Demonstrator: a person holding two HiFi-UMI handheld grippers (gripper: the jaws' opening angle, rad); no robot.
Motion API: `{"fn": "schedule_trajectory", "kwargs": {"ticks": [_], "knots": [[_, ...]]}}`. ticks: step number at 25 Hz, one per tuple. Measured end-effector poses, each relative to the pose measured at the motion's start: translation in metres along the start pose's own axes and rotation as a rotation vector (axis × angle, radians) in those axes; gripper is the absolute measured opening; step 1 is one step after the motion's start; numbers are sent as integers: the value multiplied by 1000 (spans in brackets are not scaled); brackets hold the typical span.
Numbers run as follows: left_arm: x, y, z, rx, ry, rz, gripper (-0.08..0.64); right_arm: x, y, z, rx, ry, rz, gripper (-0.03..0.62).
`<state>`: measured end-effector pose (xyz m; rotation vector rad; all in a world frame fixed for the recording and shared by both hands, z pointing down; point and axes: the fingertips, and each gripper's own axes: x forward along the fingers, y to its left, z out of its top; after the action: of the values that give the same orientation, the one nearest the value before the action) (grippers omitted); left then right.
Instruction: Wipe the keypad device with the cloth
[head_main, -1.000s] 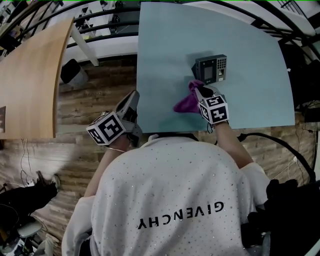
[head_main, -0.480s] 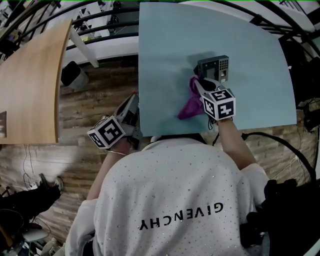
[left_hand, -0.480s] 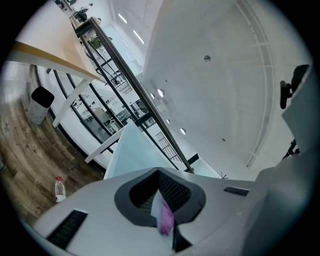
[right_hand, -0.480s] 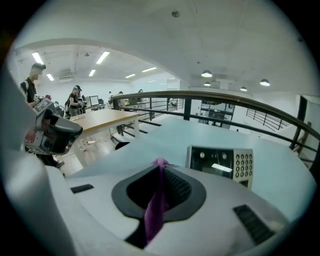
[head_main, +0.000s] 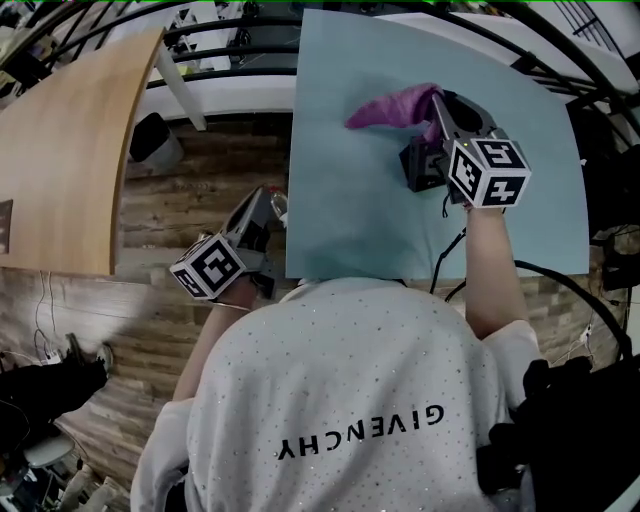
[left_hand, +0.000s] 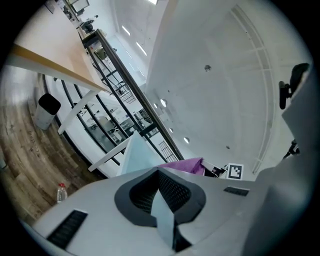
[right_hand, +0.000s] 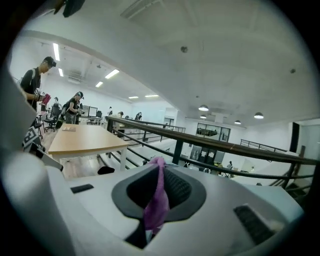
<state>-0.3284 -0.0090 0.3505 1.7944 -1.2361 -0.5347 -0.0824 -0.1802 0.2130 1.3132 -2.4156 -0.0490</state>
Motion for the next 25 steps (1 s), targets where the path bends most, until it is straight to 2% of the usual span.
{"fn": "schedule_trajectory", "kwargs": {"ticks": [3, 10, 14, 20, 25], "knots": [[-2, 5, 2, -9, -7, 16, -8, 1, -4, -2, 32, -6, 4, 23], [11, -4, 0, 44, 10, -2, -6, 9, -1, -93, 177, 198, 27, 25], [19, -11, -7, 40, 26, -17, -6, 10, 3, -123, 129, 297, 41, 25], [19, -27, -9, 74, 29, -25, -6, 16, 0, -130, 68, 343, 81, 25], [-1, -25, 1, 108, -24, 37, -6, 23, -9, -137, 108, 364, 84, 25]]}}
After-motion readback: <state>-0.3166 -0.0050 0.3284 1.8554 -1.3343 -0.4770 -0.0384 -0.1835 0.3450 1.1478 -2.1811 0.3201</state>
